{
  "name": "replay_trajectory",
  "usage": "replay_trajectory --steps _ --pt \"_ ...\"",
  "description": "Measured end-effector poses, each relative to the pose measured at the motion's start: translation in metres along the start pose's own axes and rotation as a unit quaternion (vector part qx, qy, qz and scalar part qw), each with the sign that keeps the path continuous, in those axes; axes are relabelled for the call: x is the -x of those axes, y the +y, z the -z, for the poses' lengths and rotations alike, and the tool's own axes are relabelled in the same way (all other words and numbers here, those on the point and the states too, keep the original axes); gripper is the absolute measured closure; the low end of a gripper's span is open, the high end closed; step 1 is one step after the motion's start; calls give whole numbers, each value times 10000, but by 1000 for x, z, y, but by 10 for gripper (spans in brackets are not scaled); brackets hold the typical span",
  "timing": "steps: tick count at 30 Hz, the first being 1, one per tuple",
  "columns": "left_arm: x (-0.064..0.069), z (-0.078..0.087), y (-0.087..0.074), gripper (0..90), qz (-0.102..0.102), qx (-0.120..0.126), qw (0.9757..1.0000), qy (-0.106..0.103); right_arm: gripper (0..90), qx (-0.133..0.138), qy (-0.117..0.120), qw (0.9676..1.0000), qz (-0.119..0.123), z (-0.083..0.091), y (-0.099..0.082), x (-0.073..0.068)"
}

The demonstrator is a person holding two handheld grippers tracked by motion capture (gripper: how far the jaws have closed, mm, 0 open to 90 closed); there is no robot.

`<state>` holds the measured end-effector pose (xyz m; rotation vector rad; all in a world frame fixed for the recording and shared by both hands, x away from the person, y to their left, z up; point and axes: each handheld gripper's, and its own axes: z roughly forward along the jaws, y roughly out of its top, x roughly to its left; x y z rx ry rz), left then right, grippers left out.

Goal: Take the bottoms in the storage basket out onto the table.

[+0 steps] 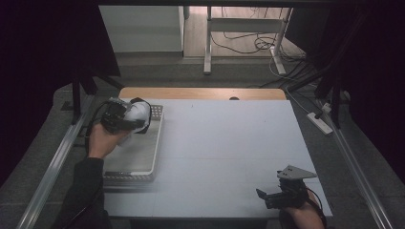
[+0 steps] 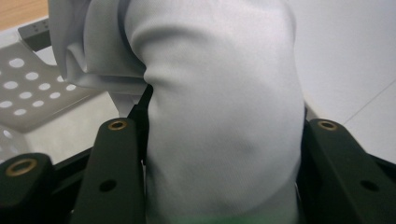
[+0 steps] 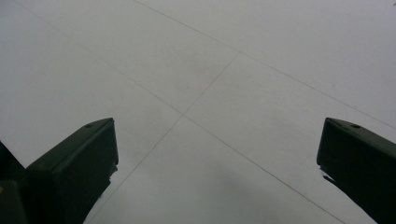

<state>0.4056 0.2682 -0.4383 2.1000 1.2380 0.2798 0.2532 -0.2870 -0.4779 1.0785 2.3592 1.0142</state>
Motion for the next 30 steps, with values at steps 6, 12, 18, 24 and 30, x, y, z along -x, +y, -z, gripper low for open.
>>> replay_trajectory --steps 6,12,18,24,30 --pt "9 6 4 506 -112 94 9999 -31 0 17 -1 10000 2 0 0 0" --pt "16 9 8 505 -161 162 9997 -81 0 25 -7 10000 8 1 0 0" --pt "25 13 12 506 -230 244 9993 -166 0 28 -6 10000 9 1 0 0" --pt "36 13 17 504 -305 284 9988 -262 0 30 -1 10000 9 1 0 0" --pt "48 10 23 504 -429 284 9982 -316 0 31 4 10000 13 1 0 0"
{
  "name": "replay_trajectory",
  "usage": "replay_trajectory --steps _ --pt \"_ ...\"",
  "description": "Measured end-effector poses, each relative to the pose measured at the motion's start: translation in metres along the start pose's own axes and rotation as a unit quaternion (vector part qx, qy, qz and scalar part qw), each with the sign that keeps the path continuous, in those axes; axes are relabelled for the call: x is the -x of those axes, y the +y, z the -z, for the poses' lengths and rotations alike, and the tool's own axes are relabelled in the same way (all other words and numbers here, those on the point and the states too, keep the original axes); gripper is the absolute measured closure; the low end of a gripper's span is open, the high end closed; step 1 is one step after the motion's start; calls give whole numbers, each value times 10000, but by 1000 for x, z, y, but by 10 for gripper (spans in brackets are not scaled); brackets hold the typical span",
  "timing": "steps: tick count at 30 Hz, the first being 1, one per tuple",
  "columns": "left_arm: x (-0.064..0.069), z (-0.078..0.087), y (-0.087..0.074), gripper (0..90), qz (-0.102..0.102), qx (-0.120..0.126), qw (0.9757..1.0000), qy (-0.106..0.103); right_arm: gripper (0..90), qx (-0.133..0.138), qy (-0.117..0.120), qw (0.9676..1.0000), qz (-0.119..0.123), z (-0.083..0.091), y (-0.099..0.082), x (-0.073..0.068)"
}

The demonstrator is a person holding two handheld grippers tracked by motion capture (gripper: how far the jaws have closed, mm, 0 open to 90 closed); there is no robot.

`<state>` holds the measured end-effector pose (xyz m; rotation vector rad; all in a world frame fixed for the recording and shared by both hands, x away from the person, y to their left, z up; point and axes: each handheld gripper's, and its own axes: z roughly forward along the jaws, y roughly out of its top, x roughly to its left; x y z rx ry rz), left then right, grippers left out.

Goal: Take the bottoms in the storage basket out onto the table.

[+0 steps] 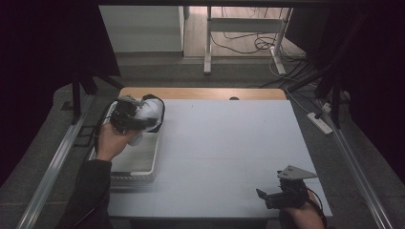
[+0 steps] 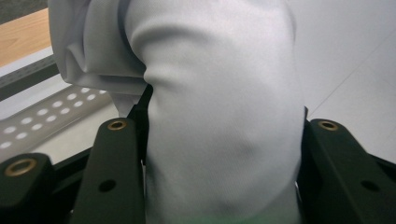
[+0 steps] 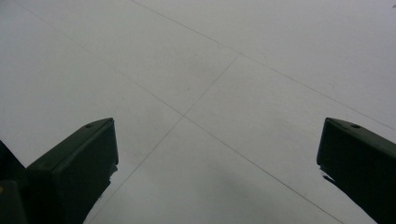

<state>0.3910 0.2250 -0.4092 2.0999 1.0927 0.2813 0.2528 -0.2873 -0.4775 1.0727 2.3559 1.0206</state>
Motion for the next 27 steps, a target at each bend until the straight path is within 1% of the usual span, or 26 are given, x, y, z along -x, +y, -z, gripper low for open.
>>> replay_trajectory --steps 5,10,13,17,27 --pt "11 -2 5 504 -89 62 9999 -116 0 2 2 10000 -2 0 0 0" --pt "25 -7 12 503 -221 60 9995 -220 0 -2 7 10000 0 0 0 0" --pt "33 -12 15 502 -309 34 9991 -292 0 -4 9 10000 2 0 0 0" --pt "43 -18 19 502 -423 -24 9985 -335 0 -7 10 10000 6 0 0 -1" --pt "61 -36 25 501 -587 -154 9972 -445 0 -16 12 10000 22 -1 0 -1"
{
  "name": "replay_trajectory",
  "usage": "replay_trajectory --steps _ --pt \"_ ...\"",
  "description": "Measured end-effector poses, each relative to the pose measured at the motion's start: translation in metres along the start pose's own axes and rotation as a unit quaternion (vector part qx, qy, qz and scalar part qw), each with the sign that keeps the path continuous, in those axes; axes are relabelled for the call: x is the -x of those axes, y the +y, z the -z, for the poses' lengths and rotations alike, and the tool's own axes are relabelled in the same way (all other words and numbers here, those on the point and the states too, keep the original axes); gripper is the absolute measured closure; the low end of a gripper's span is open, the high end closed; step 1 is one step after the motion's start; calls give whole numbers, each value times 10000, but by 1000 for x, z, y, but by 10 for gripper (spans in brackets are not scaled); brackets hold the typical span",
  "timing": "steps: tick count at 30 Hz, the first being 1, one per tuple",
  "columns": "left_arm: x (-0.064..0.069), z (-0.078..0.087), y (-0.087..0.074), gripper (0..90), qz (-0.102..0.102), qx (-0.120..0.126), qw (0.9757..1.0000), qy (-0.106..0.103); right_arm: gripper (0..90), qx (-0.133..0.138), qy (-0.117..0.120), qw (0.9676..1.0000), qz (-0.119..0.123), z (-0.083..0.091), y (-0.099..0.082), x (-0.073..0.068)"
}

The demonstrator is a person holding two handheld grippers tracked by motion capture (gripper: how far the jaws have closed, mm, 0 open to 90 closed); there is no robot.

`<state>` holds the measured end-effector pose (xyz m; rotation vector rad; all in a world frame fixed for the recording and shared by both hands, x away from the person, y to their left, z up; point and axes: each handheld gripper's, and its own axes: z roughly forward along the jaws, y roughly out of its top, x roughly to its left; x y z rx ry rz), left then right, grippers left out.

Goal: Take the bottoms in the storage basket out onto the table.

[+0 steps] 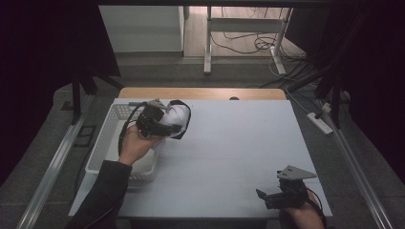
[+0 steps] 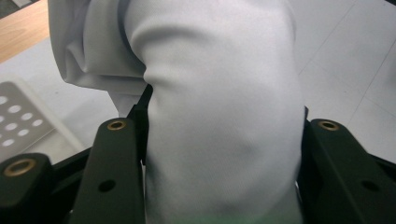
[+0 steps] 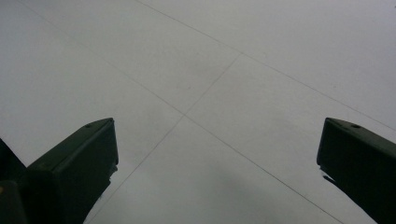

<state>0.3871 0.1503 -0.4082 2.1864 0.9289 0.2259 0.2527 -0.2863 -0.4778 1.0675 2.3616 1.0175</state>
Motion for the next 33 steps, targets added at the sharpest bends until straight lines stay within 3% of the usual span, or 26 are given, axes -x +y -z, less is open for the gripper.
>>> replay_trajectory --steps 33 --pt "47 -68 15 497 -327 -296 9982 -402 0 -33 4 10000 50 0 0 -1"
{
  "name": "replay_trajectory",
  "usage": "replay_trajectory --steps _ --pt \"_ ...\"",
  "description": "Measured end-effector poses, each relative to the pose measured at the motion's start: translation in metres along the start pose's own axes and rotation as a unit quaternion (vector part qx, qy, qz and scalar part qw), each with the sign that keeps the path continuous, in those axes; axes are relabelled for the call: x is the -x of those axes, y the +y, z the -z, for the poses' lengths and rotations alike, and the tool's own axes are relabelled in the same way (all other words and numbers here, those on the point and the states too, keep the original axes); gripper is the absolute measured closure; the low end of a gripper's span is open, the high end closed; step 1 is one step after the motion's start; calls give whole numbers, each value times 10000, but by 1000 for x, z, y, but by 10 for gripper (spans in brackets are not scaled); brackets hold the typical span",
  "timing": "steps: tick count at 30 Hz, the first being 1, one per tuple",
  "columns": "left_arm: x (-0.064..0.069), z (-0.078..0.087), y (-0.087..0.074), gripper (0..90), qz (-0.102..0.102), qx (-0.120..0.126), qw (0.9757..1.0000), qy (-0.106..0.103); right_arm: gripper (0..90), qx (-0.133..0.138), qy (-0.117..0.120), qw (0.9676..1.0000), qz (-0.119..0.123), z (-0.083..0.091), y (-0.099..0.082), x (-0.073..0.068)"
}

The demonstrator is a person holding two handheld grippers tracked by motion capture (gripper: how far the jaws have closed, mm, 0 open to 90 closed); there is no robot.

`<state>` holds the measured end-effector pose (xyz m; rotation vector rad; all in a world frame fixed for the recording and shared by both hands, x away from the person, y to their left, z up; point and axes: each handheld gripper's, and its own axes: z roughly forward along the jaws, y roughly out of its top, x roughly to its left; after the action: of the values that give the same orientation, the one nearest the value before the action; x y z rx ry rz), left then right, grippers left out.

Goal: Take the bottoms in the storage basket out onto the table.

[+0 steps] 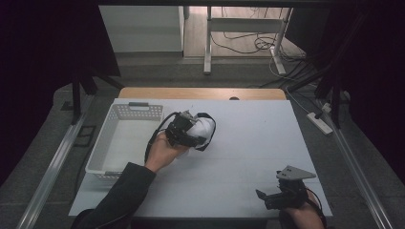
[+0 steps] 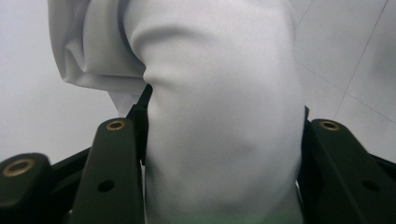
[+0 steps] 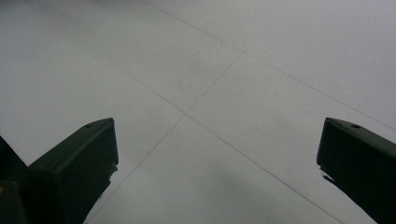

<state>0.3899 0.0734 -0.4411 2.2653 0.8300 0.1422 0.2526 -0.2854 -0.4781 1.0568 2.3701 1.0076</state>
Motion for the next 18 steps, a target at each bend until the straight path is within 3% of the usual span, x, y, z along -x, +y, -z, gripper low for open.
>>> replay_trajectory --steps 18 --pt "14 -45 -6 493 -82 -354 9992 -138 0 -22 6 10000 29 0 0 -1"
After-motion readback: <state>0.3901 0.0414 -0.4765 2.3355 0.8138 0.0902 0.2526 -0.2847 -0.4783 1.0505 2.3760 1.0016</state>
